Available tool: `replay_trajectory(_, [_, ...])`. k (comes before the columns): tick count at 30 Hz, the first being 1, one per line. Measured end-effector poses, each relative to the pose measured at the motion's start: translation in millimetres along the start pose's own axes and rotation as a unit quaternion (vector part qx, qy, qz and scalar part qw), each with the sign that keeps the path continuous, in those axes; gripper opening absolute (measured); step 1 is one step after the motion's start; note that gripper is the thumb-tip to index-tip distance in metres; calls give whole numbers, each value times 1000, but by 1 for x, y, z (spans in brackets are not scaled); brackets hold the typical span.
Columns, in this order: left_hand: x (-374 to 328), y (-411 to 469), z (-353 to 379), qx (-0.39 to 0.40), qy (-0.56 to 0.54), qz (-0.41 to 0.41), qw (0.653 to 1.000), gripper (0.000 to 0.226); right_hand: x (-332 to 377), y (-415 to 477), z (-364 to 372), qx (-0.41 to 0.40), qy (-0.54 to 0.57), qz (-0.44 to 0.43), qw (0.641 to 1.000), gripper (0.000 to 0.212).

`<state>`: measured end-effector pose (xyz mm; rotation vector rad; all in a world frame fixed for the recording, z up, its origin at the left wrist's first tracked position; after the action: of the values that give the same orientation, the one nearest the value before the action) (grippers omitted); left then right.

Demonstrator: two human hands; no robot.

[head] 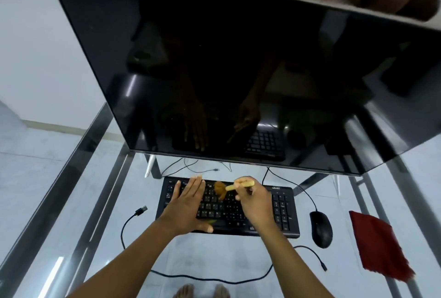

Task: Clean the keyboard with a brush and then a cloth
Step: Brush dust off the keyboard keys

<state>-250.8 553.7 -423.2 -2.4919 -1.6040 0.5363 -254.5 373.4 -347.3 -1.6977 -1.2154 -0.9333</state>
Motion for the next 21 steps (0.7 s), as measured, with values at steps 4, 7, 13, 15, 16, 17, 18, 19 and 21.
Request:
replay_trajectory(4, [0,-2,-3,9,7,-2,1000,126,-12,-9,1,86,2,41,995,10])
replay_trajectory(7, [1,-3,-5,10,15,-3,1000,125,-9,-6,-36,-82,-38,-44,995,19])
replay_trajectory(13, [2,-3,-3,5,37,-1,999,124,-20,0,-36,21,-32,16,999,8])
replay_trajectory(15, [3,-3,-3,-1,38,-2,999,124,-18,1,-51,-71,-22,-5,997,7])
replay_trajectory(16, [3,-4,-3,0,41,-2,999,123,-19,0,-47,-46,13,8,999,7])
replay_trajectory(17, [2,-4,-4,4,44,-1,999,124,-21,-2,-37,23,31,35,999,8])
replay_trajectory(18, [2,-4,-4,5,46,-2,999,124,-24,-5,-27,86,19,49,995,8])
replay_trajectory(19, [1,-4,-5,5,47,-4,999,124,-26,-7,-25,98,-8,43,994,8])
replay_trajectory(21, [-1,-3,-6,11,49,-8,999,126,-22,-7,-40,-20,-57,-32,998,8])
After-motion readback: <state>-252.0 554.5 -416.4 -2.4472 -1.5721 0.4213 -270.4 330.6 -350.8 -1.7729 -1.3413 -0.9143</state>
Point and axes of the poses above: each hand's wrist, its own y-axis towards the middle knuckle, its own z-axis out of the palm, x = y × z, the point moved 6 cm from there along y, towards the middle knuckle, and after that the axes turned 8 degrees about y, right-handed, at the moved point
